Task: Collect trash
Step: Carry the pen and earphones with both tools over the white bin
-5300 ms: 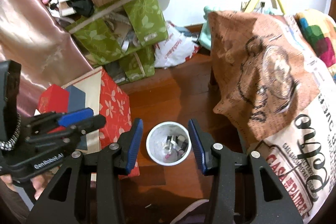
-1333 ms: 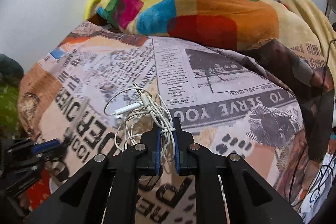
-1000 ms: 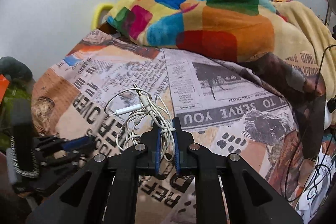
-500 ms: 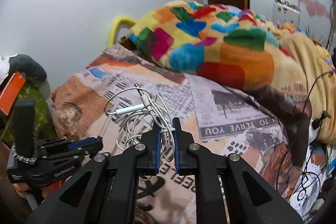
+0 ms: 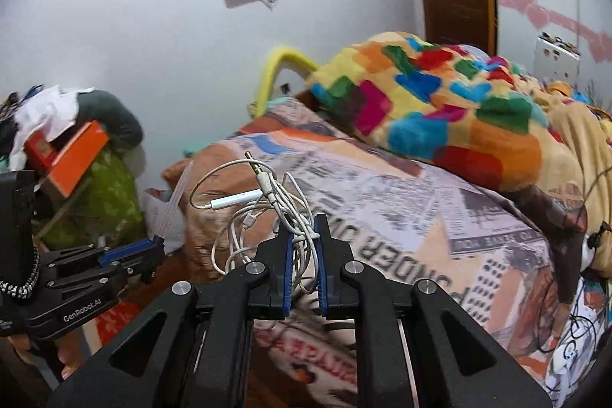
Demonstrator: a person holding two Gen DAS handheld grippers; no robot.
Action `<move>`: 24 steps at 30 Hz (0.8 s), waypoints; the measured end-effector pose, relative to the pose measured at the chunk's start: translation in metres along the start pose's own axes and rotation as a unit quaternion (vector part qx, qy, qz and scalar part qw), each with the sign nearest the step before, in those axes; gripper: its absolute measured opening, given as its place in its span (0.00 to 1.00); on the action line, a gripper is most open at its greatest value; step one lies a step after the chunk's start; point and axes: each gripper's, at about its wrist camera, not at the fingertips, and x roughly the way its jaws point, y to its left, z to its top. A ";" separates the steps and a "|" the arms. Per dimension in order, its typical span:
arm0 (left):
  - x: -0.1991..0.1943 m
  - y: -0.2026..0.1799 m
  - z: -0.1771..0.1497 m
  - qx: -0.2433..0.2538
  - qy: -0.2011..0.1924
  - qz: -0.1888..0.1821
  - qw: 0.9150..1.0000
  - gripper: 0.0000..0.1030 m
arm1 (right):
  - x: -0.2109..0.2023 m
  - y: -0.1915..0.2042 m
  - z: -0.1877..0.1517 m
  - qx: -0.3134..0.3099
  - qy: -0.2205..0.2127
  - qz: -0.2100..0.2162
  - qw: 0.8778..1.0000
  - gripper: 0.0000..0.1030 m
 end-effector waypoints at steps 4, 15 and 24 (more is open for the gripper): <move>-0.037 0.031 -0.014 -0.013 -0.020 0.020 1.000 0.12 | -0.006 0.037 -0.003 -0.021 -0.004 0.021 1.000 0.09; -0.109 0.112 -0.062 -0.053 -0.044 0.070 0.995 0.12 | 0.008 0.140 -0.030 -0.077 0.025 0.082 0.993 0.09; -0.144 0.183 -0.113 -0.098 -0.041 0.114 0.988 0.12 | 0.047 0.219 -0.059 -0.126 0.078 0.128 0.981 0.09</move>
